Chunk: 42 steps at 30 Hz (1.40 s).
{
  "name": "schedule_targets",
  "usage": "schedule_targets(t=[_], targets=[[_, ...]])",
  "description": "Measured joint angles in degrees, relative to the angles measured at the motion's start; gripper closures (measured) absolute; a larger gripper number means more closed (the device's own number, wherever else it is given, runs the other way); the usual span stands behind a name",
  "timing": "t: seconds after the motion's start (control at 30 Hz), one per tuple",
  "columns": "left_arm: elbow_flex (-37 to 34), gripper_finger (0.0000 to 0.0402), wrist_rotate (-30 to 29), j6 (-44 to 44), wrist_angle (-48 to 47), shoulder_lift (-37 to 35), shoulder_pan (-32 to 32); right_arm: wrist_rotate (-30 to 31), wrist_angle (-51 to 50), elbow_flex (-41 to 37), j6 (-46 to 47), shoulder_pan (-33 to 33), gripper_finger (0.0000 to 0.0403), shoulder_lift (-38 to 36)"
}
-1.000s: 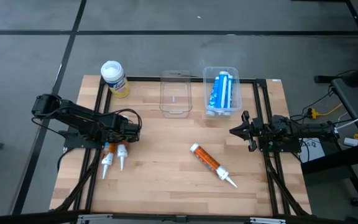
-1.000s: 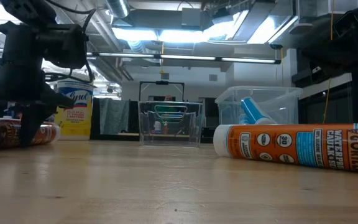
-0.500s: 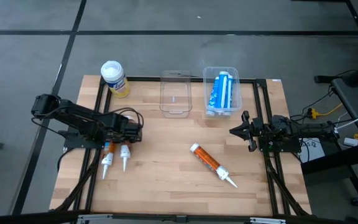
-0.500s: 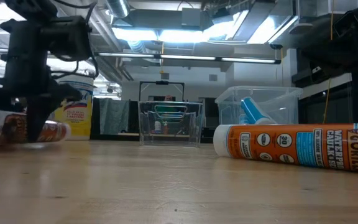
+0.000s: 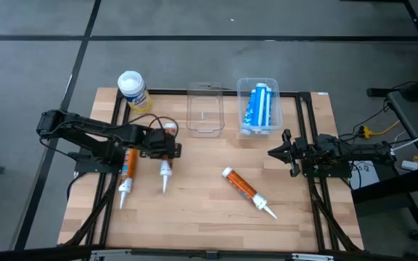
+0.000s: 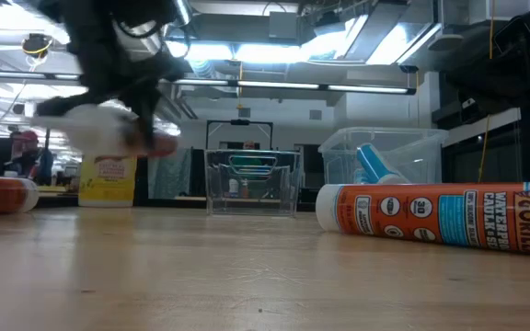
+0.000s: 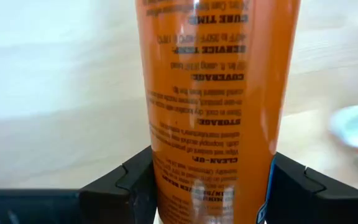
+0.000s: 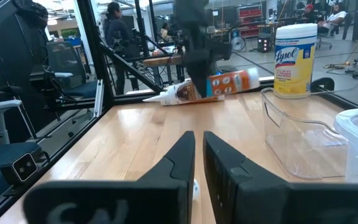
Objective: Pick & place silicon tubes, Sealant and Lysol wipes
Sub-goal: Put the middle orange sealant into the left transparent bin
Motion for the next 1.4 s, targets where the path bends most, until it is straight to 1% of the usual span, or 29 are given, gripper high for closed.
schedule_targets(t=[0.17,0.33,0.43,0.53,0.63,0.8,0.93,1.0,1.2,1.3,1.4], targets=[[2.65,0.0197,-0.39,6.99,11.37,0.00,3.87,0.00,0.00,0.01,0.01,0.01,0.0368,-0.01],[4.51,0.0195,0.27,14.52,19.00,0.00,8.85,0.00,0.00,0.00,0.01,0.01,0.0368,-0.01],[5.04,0.0195,2.71,20.86,24.60,0.00,12.24,0.00,0.00,0.00,0.04,-0.01,0.0368,-0.01],[5.04,0.0195,8.04,23.75,29.75,0.00,16.20,0.00,0.00,0.00,0.07,0.01,0.0368,-0.01],[5.04,0.0195,11.55,25.12,33.13,0.00,19.92,0.00,0.00,-0.01,0.01,0.00,0.0368,-0.01],[5.04,0.0195,15.25,25.78,37.04,0.31,25.92,0.00,0.00,0.00,0.00,0.01,0.0368,-0.01],[5.04,0.0195,20.08,25.63,41.44,1.66,29.59,0.00,0.00,0.01,-0.01,0.01,0.0368,-0.01],[5.05,0.0195,20.82,25.01,43.57,2.69,30.08,0.00,0.00,0.00,0.04,0.01,0.0368,0.01],[5.23,0.0195,21.03,22.06,43.84,6.59,30.26,0.00,0.00,0.00,0.07,0.00,0.0368,0.00],[7.59,0.0196,21.39,21.93,43.74,10.08,30.07,0.00,0.00,0.00,0.01,-0.01,0.0368,0.01],[11.73,0.0195,22.44,23.29,42.84,13.71,30.14,0.00,0.00,-0.01,0.05,0.01,0.0368,0.01]])
